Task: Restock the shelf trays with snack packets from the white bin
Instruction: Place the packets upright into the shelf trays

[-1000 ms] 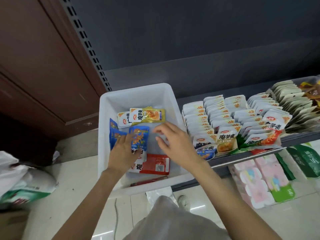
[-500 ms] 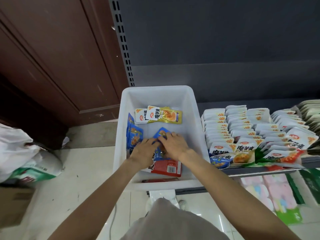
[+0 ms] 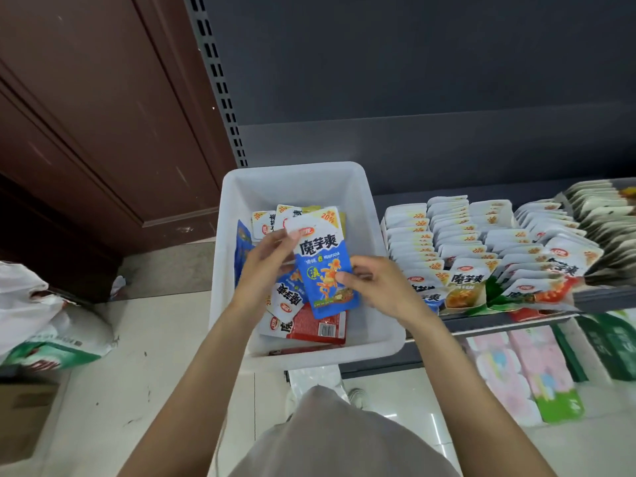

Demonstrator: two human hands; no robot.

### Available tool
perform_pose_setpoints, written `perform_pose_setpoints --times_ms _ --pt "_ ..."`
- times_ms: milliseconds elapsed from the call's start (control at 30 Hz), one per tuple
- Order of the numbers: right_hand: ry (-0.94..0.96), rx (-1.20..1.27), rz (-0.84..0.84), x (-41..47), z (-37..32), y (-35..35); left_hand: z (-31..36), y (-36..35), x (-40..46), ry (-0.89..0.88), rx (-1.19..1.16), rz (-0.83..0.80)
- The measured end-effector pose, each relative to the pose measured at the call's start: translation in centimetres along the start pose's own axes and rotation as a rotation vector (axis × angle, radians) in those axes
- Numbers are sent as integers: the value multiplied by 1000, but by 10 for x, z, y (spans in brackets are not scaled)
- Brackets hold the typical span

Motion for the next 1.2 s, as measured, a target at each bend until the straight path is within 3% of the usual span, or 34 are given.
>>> perform_pose_setpoints --times_ms 133,333,467,633,800,900,1033,1200 --pt "57 37 100 -29 -1 18 21 -41 -19 -125 1 -80" --pt "154 145 324 -100 -9 73 31 -114 -51 -102 -81 -301" --pt "100 229 485 -132 26 106 34 -155 -66 -239 48 -465" --pt "-71 539 726 -150 89 119 3 -154 -49 -340 300 -497" --pt "-74 634 683 -121 107 90 -37 -152 -36 -674 1024 -584" --pt "-59 571 624 -95 109 69 -37 -152 -29 -764 1024 -499" --pt "-77 471 584 -71 122 56 -34 -150 -11 -671 970 -437" --pt "-153 178 530 -72 136 46 -34 -144 4 -513 864 -442"
Point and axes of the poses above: each hand's wrist, its own x-axis towards the middle knuckle, its own y-axis out of the back of the hand, z = x × y, the point moved 7 cm from there along x, towards the middle knuckle, and after that the axes turned 12 degrees about -x, right-handed, at the moved point
